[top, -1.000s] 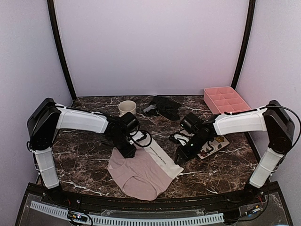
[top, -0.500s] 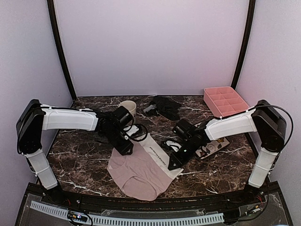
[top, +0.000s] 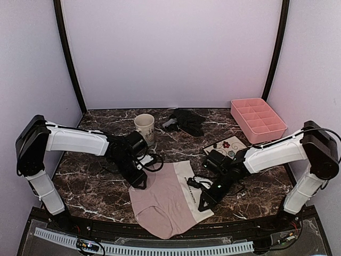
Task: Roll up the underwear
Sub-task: Rotate the underwear at the center of the board, then pick up the underwear from the center of the board.
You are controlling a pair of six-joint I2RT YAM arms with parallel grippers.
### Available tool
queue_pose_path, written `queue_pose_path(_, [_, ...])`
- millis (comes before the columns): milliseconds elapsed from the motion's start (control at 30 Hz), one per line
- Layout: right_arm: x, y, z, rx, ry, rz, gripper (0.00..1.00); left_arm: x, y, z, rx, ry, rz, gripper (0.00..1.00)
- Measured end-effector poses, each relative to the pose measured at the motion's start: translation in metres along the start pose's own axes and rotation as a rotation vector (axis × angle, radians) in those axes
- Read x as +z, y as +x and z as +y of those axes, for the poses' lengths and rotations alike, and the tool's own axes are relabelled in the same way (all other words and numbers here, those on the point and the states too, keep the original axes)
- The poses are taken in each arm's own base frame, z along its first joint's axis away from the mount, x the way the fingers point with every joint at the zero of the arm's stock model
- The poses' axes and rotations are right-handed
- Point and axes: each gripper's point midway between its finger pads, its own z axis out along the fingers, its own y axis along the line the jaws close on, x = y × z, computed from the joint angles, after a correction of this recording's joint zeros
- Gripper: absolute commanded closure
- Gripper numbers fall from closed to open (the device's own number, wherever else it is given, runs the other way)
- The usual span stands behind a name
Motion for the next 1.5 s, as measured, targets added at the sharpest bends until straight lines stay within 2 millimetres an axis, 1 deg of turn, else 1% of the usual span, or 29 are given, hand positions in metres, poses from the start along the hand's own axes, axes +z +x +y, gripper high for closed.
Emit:
queue_pose_path(100, [-0.002, 0.003, 0.001, 0.028, 0.005, 0.008, 0.81, 0.007, 0.000, -0.006, 0.017, 0.012, 0.011, 0.60])
queue_pose_path(167, [-0.008, 0.001, 0.001, 0.043, 0.013, -0.003, 0.79, 0.015, -0.003, -0.007, 0.026, 0.008, 0.032, 0.62])
queue_pose_path(233, [-0.016, -0.006, 0.002, 0.047, 0.019, -0.035, 0.76, 0.017, -0.015, -0.005, 0.040, -0.001, 0.022, 0.62])
queue_pose_path(300, [-0.030, -0.019, 0.003, 0.048, 0.021, -0.092, 0.73, 0.020, -0.029, -0.003, 0.060, -0.010, 0.009, 0.63])
queue_pose_path(367, [-0.048, -0.035, -0.001, 0.051, 0.033, -0.165, 0.68, 0.022, -0.045, -0.001, 0.087, -0.017, -0.011, 0.63])
queue_pose_path(433, [-0.063, -0.046, -0.009, 0.065, 0.049, -0.224, 0.65, 0.025, -0.061, 0.003, 0.119, -0.024, -0.029, 0.64])
queue_pose_path(467, [-0.066, -0.049, -0.011, 0.060, 0.058, -0.239, 0.64, 0.026, -0.070, 0.005, 0.136, -0.028, -0.039, 0.64])
queue_pose_path(500, [-0.078, -0.056, -0.020, 0.083, 0.070, -0.279, 0.63, 0.027, -0.076, 0.006, 0.153, -0.032, -0.047, 0.64])
queue_pose_path(567, [-0.092, -0.066, -0.034, 0.101, 0.099, -0.327, 0.62, 0.028, -0.089, 0.009, 0.195, -0.042, -0.064, 0.65])
queue_pose_path(700, [-0.109, -0.083, -0.053, 0.099, 0.151, -0.378, 0.61, 0.027, -0.093, 0.016, 0.230, -0.043, -0.070, 0.62])
queue_pose_path(767, [-0.115, -0.097, -0.062, 0.082, 0.175, -0.390, 0.61, 0.024, -0.090, 0.023, 0.234, -0.039, -0.081, 0.60])
queue_pose_path(833, [-0.115, -0.113, -0.072, 0.062, 0.199, -0.388, 0.61, 0.016, -0.082, 0.030, 0.220, -0.033, -0.085, 0.57])
queue_pose_path(900, [-0.112, -0.126, -0.081, 0.043, 0.218, -0.378, 0.61, 0.004, -0.079, 0.034, 0.208, -0.028, -0.107, 0.55])
queue_pose_path(1000, [-0.103, -0.146, -0.097, 0.009, 0.249, -0.347, 0.62, -0.020, -0.091, 0.038, 0.189, -0.007, -0.186, 0.51])
queue_pose_path(1100, [-0.097, -0.160, -0.112, -0.014, 0.290, -0.317, 0.61, -0.033, -0.100, 0.036, 0.177, 0.020, -0.237, 0.47])
queue_pose_path(1167, [-0.096, -0.168, -0.121, -0.027, 0.318, -0.300, 0.61, -0.034, -0.103, 0.034, 0.171, 0.040, -0.250, 0.45])
queue_pose_path(1367, [-0.102, -0.182, -0.142, -0.051, 0.377, -0.275, 0.60, -0.035, -0.105, 0.030, 0.159, 0.067, -0.261, 0.43])
queue_pose_path(1500, [-0.095, -0.180, -0.153, -0.054, 0.372, -0.245, 0.61, -0.032, -0.108, 0.036, 0.142, 0.043, -0.256, 0.45])
